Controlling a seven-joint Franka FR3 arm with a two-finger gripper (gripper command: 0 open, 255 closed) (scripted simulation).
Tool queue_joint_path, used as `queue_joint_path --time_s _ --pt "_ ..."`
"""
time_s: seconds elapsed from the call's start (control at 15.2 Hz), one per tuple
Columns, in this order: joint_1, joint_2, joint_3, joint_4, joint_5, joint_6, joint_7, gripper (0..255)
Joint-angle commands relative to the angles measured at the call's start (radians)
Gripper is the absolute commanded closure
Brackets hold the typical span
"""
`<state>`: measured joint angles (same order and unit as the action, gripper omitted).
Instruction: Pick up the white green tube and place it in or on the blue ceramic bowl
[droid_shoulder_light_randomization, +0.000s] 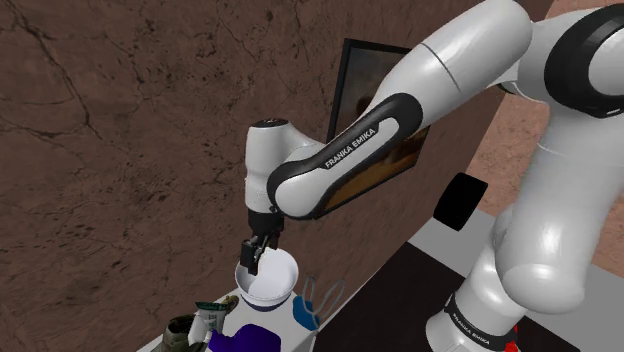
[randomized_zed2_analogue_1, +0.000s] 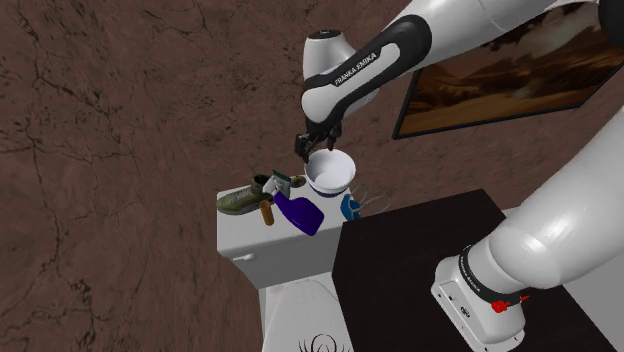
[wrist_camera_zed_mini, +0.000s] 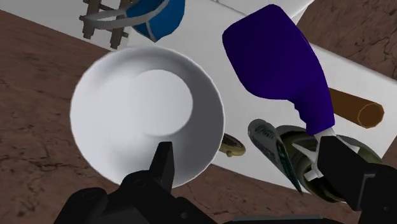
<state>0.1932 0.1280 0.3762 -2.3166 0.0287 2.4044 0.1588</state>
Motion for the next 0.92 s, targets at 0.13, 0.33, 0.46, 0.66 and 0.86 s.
queue_joint_path --time_s 0.13,0.33,0.46,0.66,0.86 --pt "0.049 0.169 -0.005 0.095 -0.092 0.064 0.062 0" --pt "0.096 0.283 -0.021 0.173 -0.151 0.093 0.098 0" --pt "0.13 0.357 -0.034 0.23 -0.184 0.106 0.117 0" --pt "0.151 0.405 -0.045 0.262 -0.203 0.121 0.127 0" --pt "0.162 0.439 -0.057 0.266 -0.217 0.149 0.137 0"
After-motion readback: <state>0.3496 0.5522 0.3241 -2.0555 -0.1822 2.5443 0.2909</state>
